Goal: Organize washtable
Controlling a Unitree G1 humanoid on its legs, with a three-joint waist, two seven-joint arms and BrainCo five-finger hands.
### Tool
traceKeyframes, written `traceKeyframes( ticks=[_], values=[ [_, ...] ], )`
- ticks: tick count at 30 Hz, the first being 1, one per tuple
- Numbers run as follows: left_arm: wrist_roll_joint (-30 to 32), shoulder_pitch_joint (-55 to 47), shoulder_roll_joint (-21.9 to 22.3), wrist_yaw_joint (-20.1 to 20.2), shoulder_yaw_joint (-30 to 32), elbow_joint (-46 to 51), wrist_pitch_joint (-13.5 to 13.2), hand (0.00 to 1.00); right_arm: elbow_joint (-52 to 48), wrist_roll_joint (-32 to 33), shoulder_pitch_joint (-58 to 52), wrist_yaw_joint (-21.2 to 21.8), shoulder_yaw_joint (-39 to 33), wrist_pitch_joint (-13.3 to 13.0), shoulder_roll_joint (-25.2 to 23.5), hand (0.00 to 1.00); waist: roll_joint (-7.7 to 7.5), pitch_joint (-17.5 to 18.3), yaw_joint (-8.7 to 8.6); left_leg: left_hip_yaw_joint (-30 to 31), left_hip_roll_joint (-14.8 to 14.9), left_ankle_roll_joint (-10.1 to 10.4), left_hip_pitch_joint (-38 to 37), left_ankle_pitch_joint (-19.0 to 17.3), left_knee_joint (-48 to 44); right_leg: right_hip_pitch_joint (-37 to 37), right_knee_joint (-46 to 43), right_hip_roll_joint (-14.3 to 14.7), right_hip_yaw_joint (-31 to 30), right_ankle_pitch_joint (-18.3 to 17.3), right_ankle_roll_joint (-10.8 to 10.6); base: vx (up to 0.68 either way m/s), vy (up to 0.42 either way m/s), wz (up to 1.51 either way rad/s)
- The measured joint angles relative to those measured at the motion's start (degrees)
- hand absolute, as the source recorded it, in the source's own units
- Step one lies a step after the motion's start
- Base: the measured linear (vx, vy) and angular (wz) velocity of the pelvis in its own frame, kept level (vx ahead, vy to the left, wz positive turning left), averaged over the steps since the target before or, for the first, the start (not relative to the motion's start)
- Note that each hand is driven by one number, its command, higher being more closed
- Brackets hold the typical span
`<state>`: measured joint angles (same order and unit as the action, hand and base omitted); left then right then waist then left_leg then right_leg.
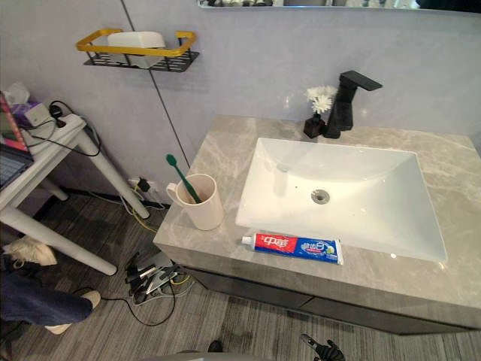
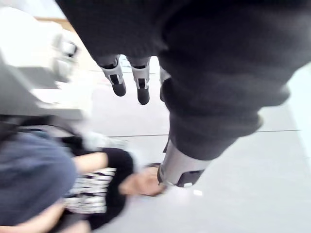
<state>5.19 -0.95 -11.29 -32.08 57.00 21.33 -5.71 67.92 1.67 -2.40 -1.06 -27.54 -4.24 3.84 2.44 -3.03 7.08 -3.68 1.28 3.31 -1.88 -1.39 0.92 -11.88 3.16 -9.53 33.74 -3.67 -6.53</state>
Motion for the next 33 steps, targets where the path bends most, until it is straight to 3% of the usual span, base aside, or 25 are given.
traceKeyframes(
  ticks=[3, 5, 11, 17, 22, 27, 33],
  values=[
    [7.5, 0.0, 0.2, 3.3, -14.5, 10.6, -1.3, 0.00, -0.2, -0.1, 0.1, 0.1, 1.7, 0.0, -0.3, 0.00, 0.17, -0.2, -0.18, 0.3, -0.1, 0.0, 0.1, 0.0, -0.3, -0.1, -0.1, -0.2, 0.4, 0.0, 0.0, -0.02, 0.005, -0.01],
    [9.3, 0.9, 0.4, 6.4, -23.1, 16.0, -2.5, 0.00, -0.2, -0.2, 0.1, 0.1, 2.1, 0.0, -0.2, 0.00, 0.66, -0.7, -1.24, 0.3, -0.3, -0.3, 0.2, -0.2, -1.0, -0.1, -0.5, -0.5, 0.4, 0.0, 0.0, -0.05, 0.022, -0.03],
    [8.9, 5.6, 0.8, 14.7, -37.5, 19.4, -3.8, 0.00, -0.2, -0.8, -0.2, 1.3, 5.0, 0.4, 0.2, 0.00, 1.75, -1.3, -1.97, 0.4, -0.2, -0.7, 0.1, 0.1, -1.3, -0.2, -1.1, -0.6, 0.5, 0.0, 0.0, -0.04, 0.009, 0.01],
    [5.3, 8.2, -0.6, 24.5, -54.6, 19.4, -4.7, 0.00, 0.4, -1.8, 1.3, 2.6, 9.6, 0.6, 1.4, 0.00, 2.86, -1.3, -2.62, 0.0, -0.1, -0.9, -0.1, 0.3, -1.6, -0.3, -1.1, -0.5, 0.2, 0.1, -0.1, -0.03, 0.006, -0.01],
    [4.4, 14.2, -2.8, 30.2, -69.0, 18.9, -5.4, 0.00, 0.9, -2.3, 3.5, 3.1, 15.0, 0.8, 3.1, 0.00, 3.69, -1.0, -3.09, -1.0, 0.3, -0.9, -0.8, 0.3, -2.2, -0.9, -1.1, -0.4, -0.9, 0.1, -0.1, -0.01, 0.002, -0.10],
    [3.9, 16.3, -3.4, 35.0, -76.6, 15.8, -5.9, 0.00, 1.0, -3.0, 4.2, 3.8, 17.8, 0.8, 4.7, 0.00, 4.21, -0.8, -3.19, -1.5, 0.9, -0.8, -0.8, 0.3, -3.3, -0.8, -1.2, -0.1, -1.3, 0.2, 0.0, -0.04, -0.004, -0.06],
    [4.6, 20.5, -3.2, 38.9, -88.0, 4.6, -4.9, 0.00, 1.1, -3.5, 3.9, 3.8, 18.4, 0.8, 5.3, 0.00, 4.70, -0.6, -3.31, -3.6, 2.5, -0.6, -0.9, 0.1, -3.7, -0.2, -1.1, 1.2, -3.0, 0.9, 1.0, -0.04, -0.009, -0.15]
  ],
)
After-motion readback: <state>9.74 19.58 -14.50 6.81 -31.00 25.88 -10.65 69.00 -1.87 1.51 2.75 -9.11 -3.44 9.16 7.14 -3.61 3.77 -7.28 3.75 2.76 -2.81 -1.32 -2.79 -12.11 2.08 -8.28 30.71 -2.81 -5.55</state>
